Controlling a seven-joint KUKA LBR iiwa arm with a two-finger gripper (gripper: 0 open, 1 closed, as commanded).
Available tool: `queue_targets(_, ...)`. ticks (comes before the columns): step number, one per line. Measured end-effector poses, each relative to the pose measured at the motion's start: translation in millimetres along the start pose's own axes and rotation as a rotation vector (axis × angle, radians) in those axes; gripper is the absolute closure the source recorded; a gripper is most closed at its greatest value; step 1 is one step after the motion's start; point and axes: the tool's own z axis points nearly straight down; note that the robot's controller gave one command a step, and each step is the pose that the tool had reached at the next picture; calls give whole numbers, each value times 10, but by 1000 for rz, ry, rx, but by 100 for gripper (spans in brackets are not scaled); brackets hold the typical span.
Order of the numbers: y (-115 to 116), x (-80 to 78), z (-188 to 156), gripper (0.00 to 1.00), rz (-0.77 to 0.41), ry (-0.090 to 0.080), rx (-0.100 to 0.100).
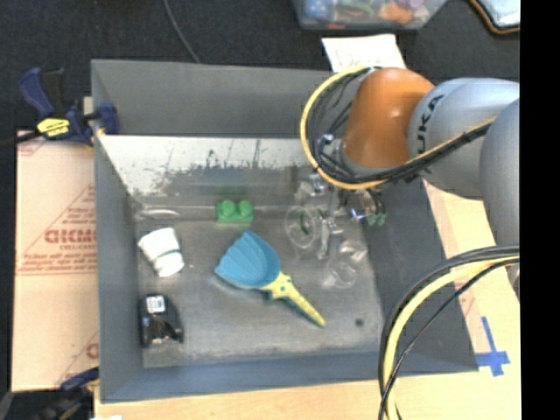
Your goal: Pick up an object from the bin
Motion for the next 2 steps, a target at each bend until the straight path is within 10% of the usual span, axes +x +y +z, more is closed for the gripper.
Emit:
queue_targets(1, 103, -35, 300, 0, 84, -9, 6)
queue_targets(2, -212, 150, 293, 100, 209, -5, 1)
